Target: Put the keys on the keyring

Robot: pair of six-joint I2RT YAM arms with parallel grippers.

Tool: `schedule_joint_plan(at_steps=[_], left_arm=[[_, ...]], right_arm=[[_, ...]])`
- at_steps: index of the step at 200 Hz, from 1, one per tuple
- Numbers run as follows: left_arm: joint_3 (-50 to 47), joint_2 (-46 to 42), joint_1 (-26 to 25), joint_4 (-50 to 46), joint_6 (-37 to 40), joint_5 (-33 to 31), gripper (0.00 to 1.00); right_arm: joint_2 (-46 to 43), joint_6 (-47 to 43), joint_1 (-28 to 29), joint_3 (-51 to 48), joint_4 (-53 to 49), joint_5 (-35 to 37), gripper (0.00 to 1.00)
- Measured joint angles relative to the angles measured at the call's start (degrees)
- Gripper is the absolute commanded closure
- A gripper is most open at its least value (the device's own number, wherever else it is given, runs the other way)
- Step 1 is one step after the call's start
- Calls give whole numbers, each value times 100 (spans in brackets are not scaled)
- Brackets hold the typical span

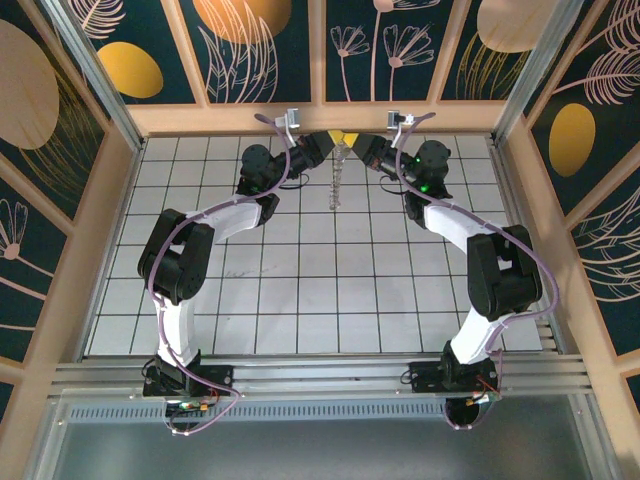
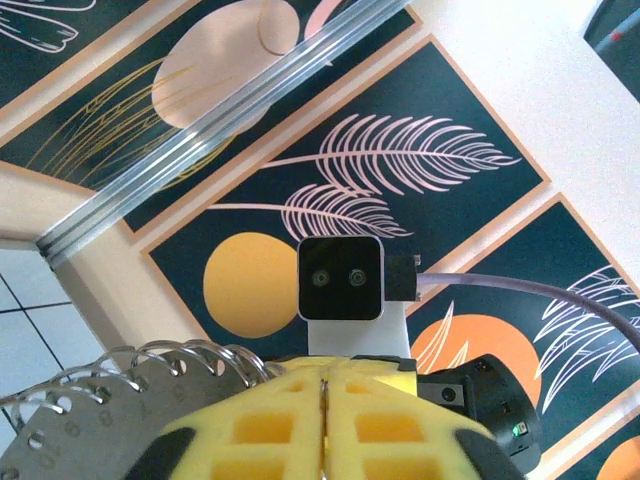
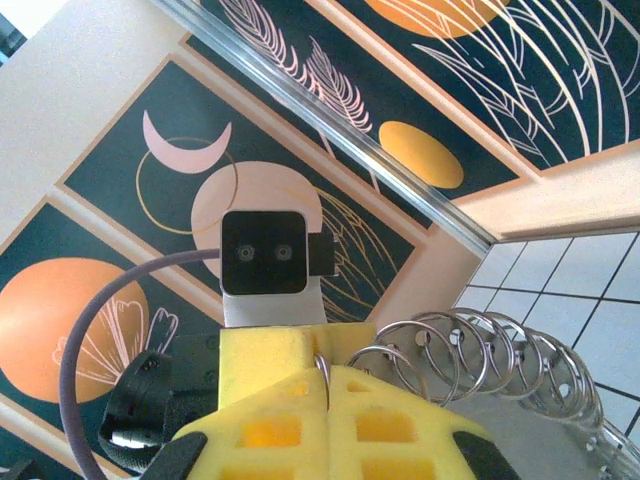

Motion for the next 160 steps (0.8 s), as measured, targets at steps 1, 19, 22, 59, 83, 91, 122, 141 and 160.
schedule_joint_plan(at_steps=[1, 19, 22, 59, 83, 91, 122, 141, 160], left_arm=[[0, -2, 0, -9, 11, 0, 77], [0, -68, -4, -151, 184, 7, 67], [0, -90, -4, -199, 199, 4, 66], [31, -407, 94, -772, 726, 127, 59], [227, -481, 181, -1224, 1082, 262, 57], [321, -481, 208, -1403, 1217, 330, 57], [739, -481, 254, -2216, 1720, 656, 57], [1075, -431, 256, -2636, 2000, 914, 57], [1316, -350, 256, -2918, 2184, 1121, 57]], right_arm=[[0, 0, -2, 0, -4, -9, 100], [0, -24, -118, 17, -125, -208, 100], [2, -46, -140, 28, -155, -251, 100], [74, -461, -400, 501, -791, -820, 100], [94, -863, -507, 820, -1270, -1209, 100], [120, -977, -544, 914, -1394, -1349, 100], [326, -1248, -710, 1117, -1685, -1867, 100], [505, -1403, -776, 1266, -1902, -2142, 100], [581, -1541, -791, 1327, -2107, -2306, 100]])
